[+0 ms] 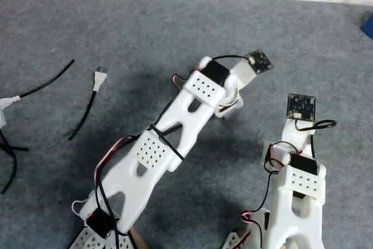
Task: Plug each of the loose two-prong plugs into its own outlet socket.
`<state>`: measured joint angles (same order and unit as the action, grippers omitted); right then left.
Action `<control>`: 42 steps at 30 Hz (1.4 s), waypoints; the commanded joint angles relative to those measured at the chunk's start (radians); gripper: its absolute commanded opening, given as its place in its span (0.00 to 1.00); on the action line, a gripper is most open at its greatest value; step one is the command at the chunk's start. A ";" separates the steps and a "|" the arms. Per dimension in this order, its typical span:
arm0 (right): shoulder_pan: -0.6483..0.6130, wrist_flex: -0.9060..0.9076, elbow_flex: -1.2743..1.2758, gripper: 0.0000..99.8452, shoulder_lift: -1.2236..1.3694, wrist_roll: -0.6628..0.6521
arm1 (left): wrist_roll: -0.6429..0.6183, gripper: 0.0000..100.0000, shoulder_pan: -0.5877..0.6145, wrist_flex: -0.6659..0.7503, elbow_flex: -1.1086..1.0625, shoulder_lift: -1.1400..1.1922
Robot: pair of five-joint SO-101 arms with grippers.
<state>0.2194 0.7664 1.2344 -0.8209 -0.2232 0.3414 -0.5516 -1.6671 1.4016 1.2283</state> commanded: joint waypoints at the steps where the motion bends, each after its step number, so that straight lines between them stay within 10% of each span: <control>1: -0.010 -0.047 -0.002 0.31 -0.018 -0.009 | 0.087 0.12 0.005 0.029 -0.039 -0.008; 19: -0.010 -0.047 -0.001 0.31 -0.018 -0.009 | 0.104 0.21 0.031 0.120 -0.091 -0.010; 31: -0.012 -0.047 -0.001 0.31 -0.018 -0.009 | 0.172 0.00 -0.012 0.146 -0.093 -0.010; 42: -0.012 -0.047 -0.001 0.31 -0.018 -0.011 | 0.311 0.00 0.174 -0.127 -0.237 -0.260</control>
<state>0.2133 0.7664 1.2375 -0.8209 -0.2232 0.5547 -0.4979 -1.7561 1.2850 1.1653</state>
